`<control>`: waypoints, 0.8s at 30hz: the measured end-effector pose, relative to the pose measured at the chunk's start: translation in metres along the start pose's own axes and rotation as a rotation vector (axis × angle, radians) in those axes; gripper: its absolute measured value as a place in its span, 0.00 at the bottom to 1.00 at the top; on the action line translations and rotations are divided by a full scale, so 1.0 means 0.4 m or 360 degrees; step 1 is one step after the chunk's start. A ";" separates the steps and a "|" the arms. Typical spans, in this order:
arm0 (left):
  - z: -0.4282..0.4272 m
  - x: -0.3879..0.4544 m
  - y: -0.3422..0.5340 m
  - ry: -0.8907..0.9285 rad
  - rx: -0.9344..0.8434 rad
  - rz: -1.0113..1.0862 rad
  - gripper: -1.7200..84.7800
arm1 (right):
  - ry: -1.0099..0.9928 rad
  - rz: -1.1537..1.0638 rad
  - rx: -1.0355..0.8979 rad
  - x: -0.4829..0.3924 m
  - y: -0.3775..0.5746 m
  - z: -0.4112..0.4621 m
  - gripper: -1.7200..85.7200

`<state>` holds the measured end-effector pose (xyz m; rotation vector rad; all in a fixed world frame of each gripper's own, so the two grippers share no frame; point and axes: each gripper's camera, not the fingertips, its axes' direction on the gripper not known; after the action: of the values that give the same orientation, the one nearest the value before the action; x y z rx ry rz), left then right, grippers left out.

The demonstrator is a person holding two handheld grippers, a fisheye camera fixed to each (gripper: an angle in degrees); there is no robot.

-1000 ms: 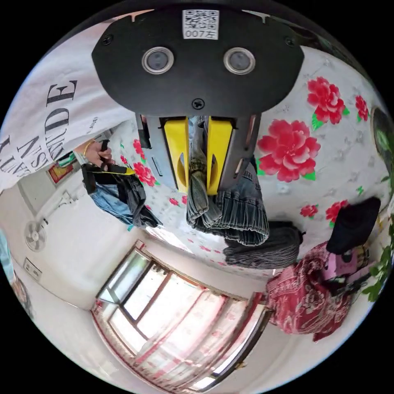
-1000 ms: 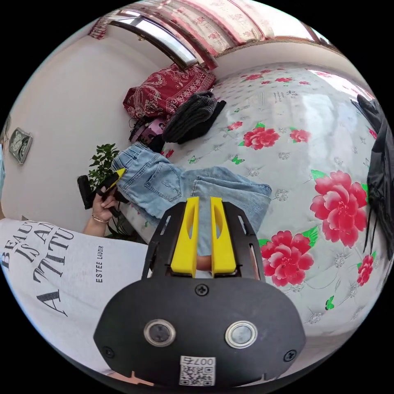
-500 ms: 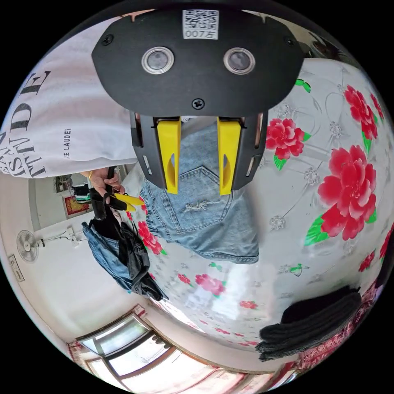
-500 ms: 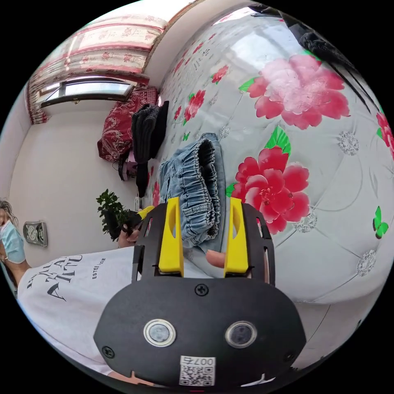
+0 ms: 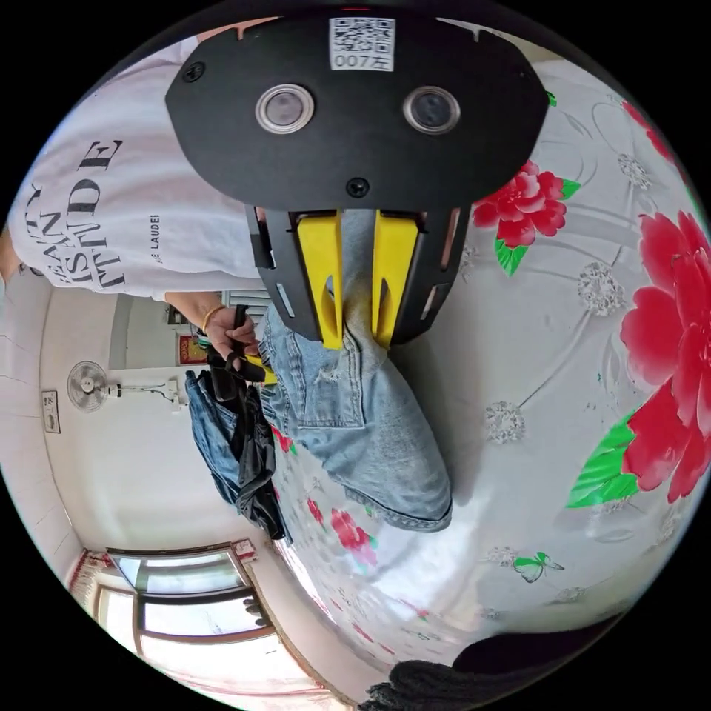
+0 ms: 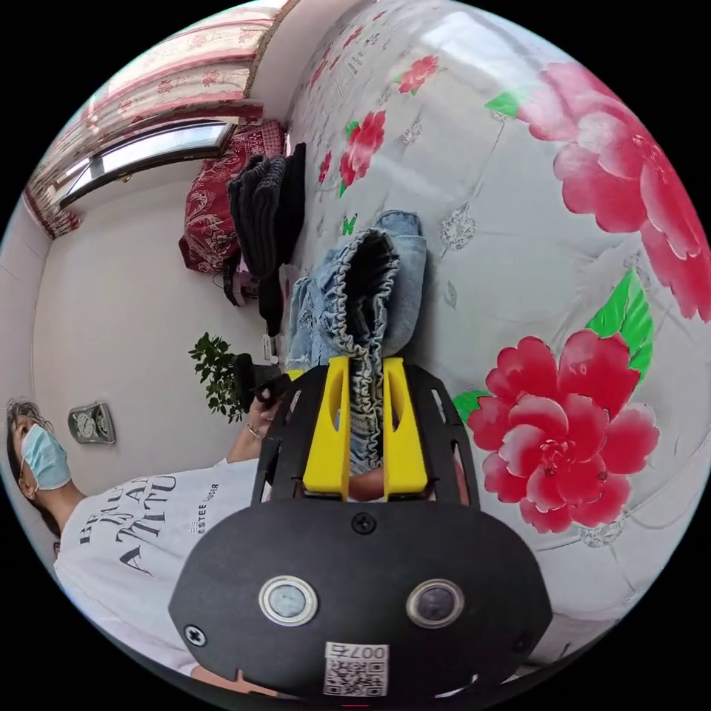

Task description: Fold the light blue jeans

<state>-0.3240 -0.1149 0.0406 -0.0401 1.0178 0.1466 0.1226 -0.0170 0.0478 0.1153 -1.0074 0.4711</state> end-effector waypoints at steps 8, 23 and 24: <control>-0.377 0.162 -0.260 -0.0085 0.0518 0.0375 0.09 | -0.0215 -0.0537 0.0085 -0.441 -0.339 0.055 0.10; -0.357 -0.002 -0.389 -0.1213 0.0540 -0.0102 0.11 | 0.0642 -0.0798 0.0084 -0.485 -0.453 0.441 0.13; -0.292 -0.009 -0.343 -0.1264 0.0421 -0.0106 0.11 | 0.0846 -0.0779 0.0078 -0.415 -0.386 0.413 0.13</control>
<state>-0.4052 -0.2631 -0.0224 0.2117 0.2353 -0.0387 -0.0142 -0.2598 0.0165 0.2581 -0.4203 0.0637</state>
